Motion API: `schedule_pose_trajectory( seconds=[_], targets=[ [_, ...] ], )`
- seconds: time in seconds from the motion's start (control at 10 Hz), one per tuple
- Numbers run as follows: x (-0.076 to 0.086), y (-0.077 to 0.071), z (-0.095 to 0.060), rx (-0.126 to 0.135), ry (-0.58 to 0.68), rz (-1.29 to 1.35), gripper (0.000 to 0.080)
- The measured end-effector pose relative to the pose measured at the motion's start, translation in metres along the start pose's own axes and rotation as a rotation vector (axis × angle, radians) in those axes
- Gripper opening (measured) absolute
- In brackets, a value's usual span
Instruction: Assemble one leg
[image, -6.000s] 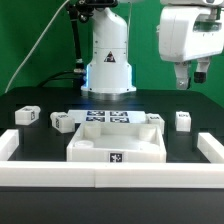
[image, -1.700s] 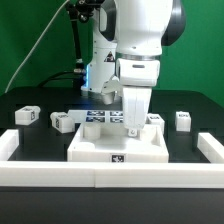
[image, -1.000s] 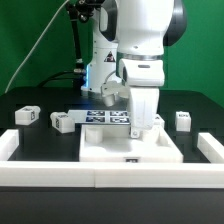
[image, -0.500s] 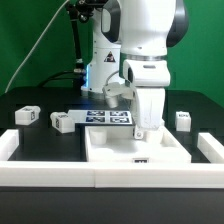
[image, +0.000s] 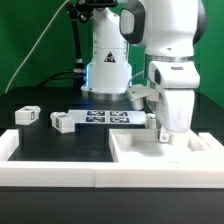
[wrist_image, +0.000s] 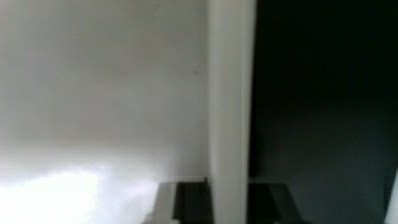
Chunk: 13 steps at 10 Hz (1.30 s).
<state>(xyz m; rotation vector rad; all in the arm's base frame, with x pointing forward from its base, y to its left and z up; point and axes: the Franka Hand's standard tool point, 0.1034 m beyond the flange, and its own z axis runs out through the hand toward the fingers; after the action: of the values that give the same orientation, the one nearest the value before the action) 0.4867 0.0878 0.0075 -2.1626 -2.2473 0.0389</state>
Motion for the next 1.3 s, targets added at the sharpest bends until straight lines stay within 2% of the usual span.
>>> schedule_pose_trajectory(
  seconds=[0.1, 0.2, 0.3, 0.4, 0.5, 0.6, 0.7, 0.8, 1.2, 1.3],
  targets=[
    [-0.002, 0.000, 0.000, 0.001, -0.001, 0.003, 0.0060],
    [-0.002, -0.001, 0.001, 0.001, -0.001, 0.003, 0.0120],
    [-0.002, -0.001, 0.001, 0.002, -0.001, 0.004, 0.0256],
    [-0.002, -0.001, 0.001, 0.002, -0.001, 0.004, 0.0256],
    [-0.003, -0.001, 0.001, 0.002, -0.001, 0.004, 0.0438],
    [-0.003, -0.001, 0.001, 0.002, -0.001, 0.005, 0.0571],
    [-0.003, -0.001, 0.001, 0.002, -0.001, 0.005, 0.0571],
    [-0.003, -0.001, 0.001, 0.002, -0.001, 0.005, 0.0633],
    [-0.003, -0.001, 0.000, 0.001, -0.001, 0.005, 0.0648],
    [-0.002, -0.004, -0.009, -0.008, -0.004, 0.034, 0.0648]
  ],
)
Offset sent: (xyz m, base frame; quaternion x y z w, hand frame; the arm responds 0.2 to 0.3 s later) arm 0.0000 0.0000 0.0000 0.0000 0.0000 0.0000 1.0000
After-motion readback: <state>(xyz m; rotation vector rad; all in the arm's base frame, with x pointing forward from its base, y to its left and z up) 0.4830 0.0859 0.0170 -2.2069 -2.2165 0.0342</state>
